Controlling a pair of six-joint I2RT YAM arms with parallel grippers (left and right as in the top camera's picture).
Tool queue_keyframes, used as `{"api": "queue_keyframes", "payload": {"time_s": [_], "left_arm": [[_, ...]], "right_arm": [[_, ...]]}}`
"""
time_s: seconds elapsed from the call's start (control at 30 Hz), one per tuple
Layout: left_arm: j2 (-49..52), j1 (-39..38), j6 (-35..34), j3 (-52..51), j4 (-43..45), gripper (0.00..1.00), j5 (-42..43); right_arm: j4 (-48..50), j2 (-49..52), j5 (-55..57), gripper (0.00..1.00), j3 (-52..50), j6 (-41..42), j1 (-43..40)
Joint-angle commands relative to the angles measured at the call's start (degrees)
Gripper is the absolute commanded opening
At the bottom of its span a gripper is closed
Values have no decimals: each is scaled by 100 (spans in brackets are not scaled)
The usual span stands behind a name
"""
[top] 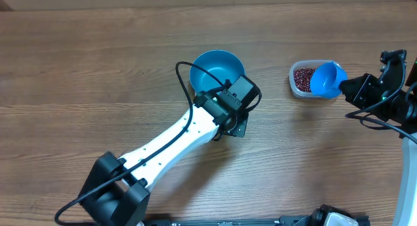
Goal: Scoop item into bowl and weigh 150g on scale
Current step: 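Move the left gripper down to the scale's button panel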
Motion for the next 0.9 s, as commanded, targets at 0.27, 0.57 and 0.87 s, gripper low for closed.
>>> {"api": "queue_keyframes", "payload": {"time_s": [0.27,0.57,0.87], "left_arm": [[603,-52,289,74,334,4,-835],[603,-284,35,28,413,4,-1554],[605,-431,-229,28,448,5,-1694]], "right_arm": [[13,-4,85,4,188,-48,-28],[-33,-4,146,4,188,-48,-26],[-243,-4,103,4,188,-48,-28]]}}
